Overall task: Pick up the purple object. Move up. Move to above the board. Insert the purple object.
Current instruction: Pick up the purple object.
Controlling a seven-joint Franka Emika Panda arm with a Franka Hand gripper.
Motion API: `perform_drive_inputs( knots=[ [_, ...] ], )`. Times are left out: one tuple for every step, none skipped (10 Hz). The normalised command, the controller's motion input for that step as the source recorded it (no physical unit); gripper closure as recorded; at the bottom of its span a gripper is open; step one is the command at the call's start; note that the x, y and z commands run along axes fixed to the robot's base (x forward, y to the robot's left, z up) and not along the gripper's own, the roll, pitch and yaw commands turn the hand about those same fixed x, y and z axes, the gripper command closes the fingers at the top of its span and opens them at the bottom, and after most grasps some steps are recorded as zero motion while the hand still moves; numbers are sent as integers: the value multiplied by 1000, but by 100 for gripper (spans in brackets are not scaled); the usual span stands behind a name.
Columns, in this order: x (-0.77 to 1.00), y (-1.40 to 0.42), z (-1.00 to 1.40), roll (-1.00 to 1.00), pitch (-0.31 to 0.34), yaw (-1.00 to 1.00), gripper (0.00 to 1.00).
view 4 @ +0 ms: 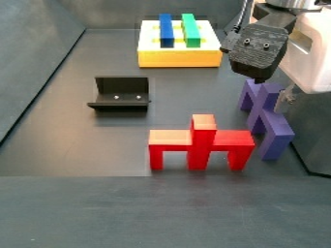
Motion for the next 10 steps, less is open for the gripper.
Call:
perform_drive_inputs(
  knots=[
    [0, -43, -29, 43, 0, -26, 0],
    [0, 0, 0, 0, 0, 0, 0],
    [0, 0, 0, 0, 0, 0, 100],
    [0, 0, 0, 0, 0, 0, 100],
    [0, 0, 0, 0, 0, 0, 100],
    [0, 0, 0, 0, 0, 0, 100],
    [0, 0, 0, 0, 0, 0, 100],
    [0, 0, 0, 0, 0, 0, 100],
    [0, 0, 0, 0, 0, 0, 100],
    [0, 0, 0, 0, 0, 0, 100]
  ],
)
